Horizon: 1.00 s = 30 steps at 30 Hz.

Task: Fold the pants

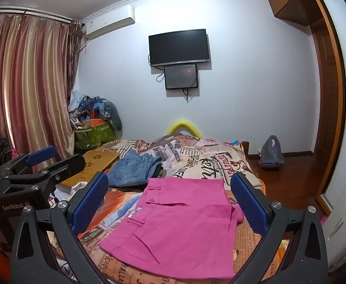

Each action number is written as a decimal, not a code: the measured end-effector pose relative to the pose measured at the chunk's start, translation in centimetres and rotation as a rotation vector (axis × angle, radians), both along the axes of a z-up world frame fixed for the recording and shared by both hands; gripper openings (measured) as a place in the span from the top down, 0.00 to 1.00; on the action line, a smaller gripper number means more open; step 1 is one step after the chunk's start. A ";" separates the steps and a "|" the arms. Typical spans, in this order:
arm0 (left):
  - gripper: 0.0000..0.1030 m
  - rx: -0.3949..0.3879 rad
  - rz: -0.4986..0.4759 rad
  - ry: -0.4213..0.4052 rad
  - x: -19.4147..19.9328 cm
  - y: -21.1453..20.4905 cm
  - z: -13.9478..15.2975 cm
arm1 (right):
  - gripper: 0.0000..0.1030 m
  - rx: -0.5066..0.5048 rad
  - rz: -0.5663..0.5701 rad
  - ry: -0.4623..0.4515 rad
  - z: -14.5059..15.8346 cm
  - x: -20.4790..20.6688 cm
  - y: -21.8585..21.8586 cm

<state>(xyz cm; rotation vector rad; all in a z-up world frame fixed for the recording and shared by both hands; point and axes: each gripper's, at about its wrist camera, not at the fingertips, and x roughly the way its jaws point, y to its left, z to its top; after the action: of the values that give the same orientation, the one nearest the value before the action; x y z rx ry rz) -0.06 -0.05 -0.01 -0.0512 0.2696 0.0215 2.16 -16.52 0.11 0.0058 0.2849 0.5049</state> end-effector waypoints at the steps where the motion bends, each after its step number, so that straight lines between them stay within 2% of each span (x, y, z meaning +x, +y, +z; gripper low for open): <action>1: 0.00 0.003 0.003 -0.002 -0.1 0.0 0.0 | 0.00 0.000 0.000 0.000 0.0 0.0 0.0; 3: 0.00 0.017 -0.001 -0.016 -0.6 -0.6 0.0 | 0.00 -0.003 0.001 0.000 0.0 0.0 0.0; 6: 0.00 -0.002 -0.006 0.012 -0.2 -0.2 0.3 | 0.00 -0.001 0.000 0.001 0.0 0.0 0.0; 14: 0.00 -0.002 -0.012 0.016 0.5 0.1 -0.9 | 0.00 -0.003 0.000 0.004 -0.2 -0.2 0.0; 30: 0.00 0.009 -0.019 0.012 0.5 0.0 -0.4 | 0.00 -0.001 -0.009 0.008 0.2 0.2 -0.5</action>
<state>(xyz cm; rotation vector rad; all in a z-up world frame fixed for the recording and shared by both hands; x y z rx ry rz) 0.39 -0.03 -0.37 -0.0392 0.2823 0.0040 2.40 -16.97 0.27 0.0079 0.2929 0.4961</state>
